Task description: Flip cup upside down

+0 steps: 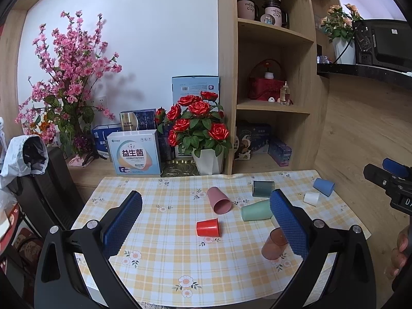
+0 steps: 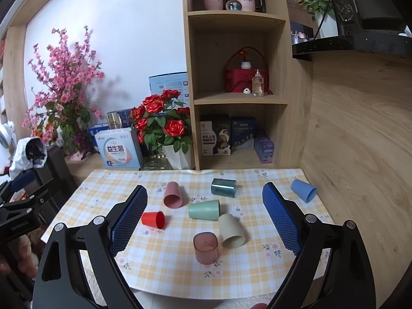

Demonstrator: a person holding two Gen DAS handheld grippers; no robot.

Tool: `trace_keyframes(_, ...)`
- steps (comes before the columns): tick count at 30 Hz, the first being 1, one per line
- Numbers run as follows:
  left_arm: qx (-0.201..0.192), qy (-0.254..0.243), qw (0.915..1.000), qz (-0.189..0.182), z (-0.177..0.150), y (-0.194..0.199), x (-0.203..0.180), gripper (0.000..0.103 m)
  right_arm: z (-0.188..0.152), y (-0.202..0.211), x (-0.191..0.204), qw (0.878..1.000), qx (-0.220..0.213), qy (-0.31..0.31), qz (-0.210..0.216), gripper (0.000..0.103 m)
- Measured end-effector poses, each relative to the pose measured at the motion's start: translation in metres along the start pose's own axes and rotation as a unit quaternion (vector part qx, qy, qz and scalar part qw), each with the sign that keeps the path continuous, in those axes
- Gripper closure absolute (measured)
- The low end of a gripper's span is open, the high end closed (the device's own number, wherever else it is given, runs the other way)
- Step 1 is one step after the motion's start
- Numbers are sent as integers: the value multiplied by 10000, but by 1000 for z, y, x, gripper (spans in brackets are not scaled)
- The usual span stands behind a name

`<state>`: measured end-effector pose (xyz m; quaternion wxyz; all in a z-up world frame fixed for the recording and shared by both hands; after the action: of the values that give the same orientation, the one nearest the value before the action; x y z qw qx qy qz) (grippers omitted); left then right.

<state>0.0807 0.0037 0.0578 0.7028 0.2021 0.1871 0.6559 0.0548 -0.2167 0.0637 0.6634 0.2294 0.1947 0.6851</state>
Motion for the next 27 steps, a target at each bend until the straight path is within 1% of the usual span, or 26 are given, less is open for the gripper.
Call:
trace_keyframes(12, 2, 4, 10000, 18, 0, 0, -1, 6, 1, -1, -4, 10000, 20, -50, -65, 15)
trace_keyframes(27, 31, -2, 10000, -55, -1, 0, -6, 6, -1, -2, -10, 9997, 48, -102, -225, 15)
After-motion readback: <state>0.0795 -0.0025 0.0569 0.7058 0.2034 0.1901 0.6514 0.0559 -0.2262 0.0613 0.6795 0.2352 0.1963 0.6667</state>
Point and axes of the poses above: each gripper's, at about its wrist camera, not at the fingertips, and y roughly against the way its jaws point, x to its left, z to its top, the point moved 5 cm from there along -y, roughly the way its jaws point, and after that the axes turned 8 degrees about x, right-handed, at the moved point
